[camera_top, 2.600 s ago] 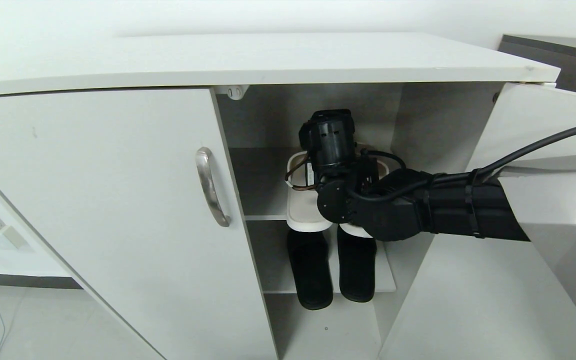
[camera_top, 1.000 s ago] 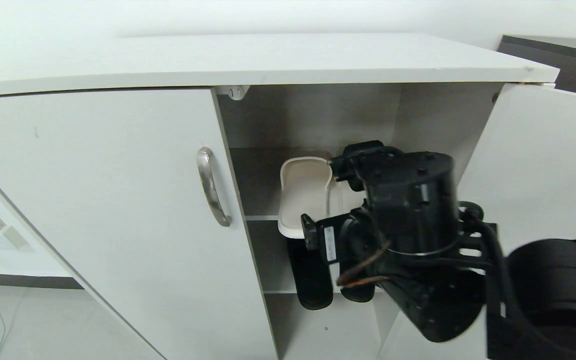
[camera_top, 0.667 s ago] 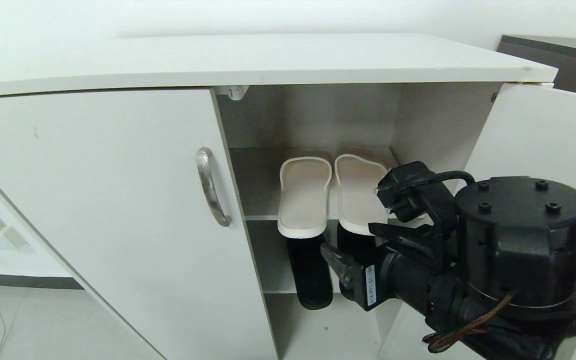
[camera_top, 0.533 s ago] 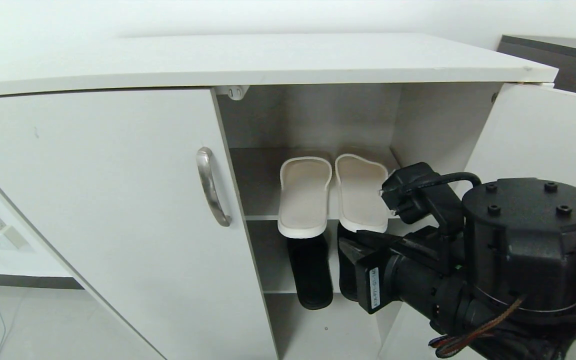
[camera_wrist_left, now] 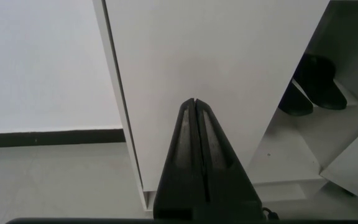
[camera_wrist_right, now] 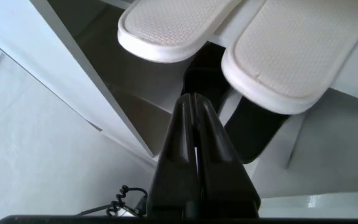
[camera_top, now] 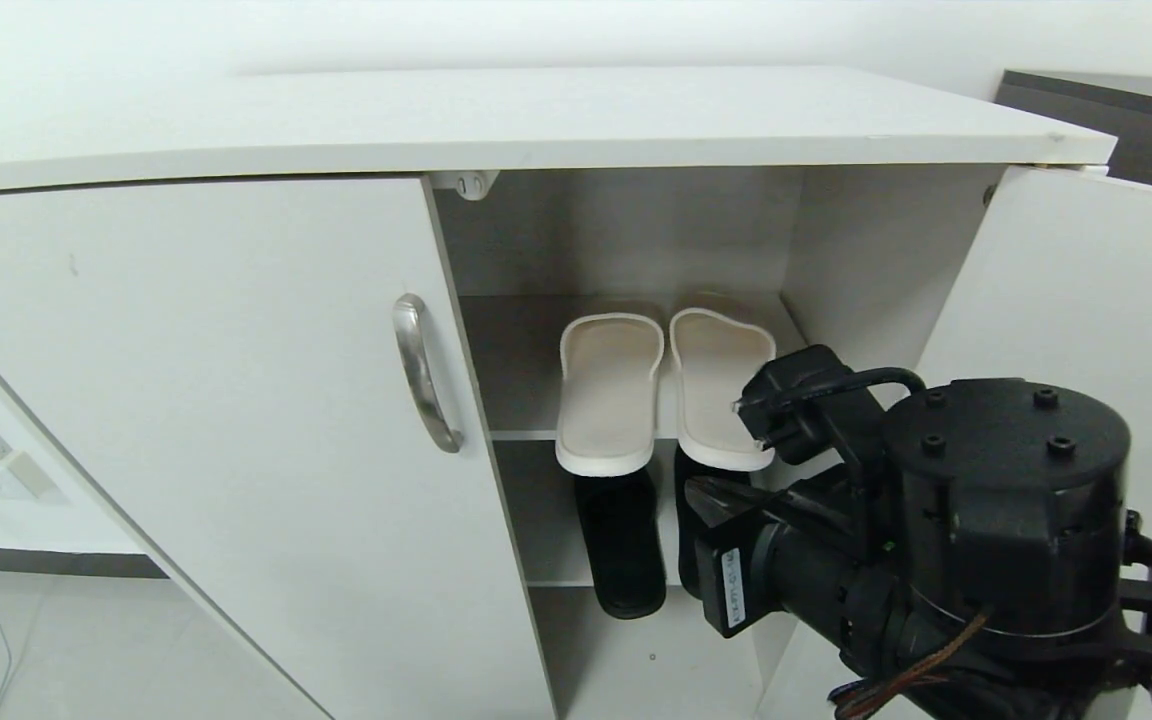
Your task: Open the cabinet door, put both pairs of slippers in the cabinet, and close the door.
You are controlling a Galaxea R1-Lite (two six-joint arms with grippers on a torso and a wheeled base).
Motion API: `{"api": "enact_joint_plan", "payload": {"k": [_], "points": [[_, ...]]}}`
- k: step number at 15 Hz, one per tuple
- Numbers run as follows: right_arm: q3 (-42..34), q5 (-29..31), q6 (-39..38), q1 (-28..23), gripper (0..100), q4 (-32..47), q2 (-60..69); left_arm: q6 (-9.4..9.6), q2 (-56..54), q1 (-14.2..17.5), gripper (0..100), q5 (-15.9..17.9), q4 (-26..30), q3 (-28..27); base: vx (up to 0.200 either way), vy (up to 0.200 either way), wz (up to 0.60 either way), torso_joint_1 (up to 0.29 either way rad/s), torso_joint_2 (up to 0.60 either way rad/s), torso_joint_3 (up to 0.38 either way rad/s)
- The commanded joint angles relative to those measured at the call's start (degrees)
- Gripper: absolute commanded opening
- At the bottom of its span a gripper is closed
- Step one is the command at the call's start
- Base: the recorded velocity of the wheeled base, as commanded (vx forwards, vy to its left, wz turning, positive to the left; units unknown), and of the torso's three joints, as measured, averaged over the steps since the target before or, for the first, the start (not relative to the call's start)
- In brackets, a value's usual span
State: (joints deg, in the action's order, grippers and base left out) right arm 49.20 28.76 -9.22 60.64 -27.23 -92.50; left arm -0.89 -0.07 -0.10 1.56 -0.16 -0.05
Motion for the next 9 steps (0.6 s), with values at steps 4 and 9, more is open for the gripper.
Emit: {"api": "enact_joint_plan", "payload": {"k": [4,9], "points": [[-0.1,0.1,0.0,0.1,0,0.0,-0.8,-0.08,0.1,0.0,0,0.0,0.0,0.0,-0.200,0.000,0.00,0.007,0.00,0.005],[-0.6,0.1,0.0,0.1,0,0.0,-0.9,-0.08,0.1,0.0,0,0.0,0.0,0.0,-0.200,0.000,0.00,0.000,0.00,0.000]]}}
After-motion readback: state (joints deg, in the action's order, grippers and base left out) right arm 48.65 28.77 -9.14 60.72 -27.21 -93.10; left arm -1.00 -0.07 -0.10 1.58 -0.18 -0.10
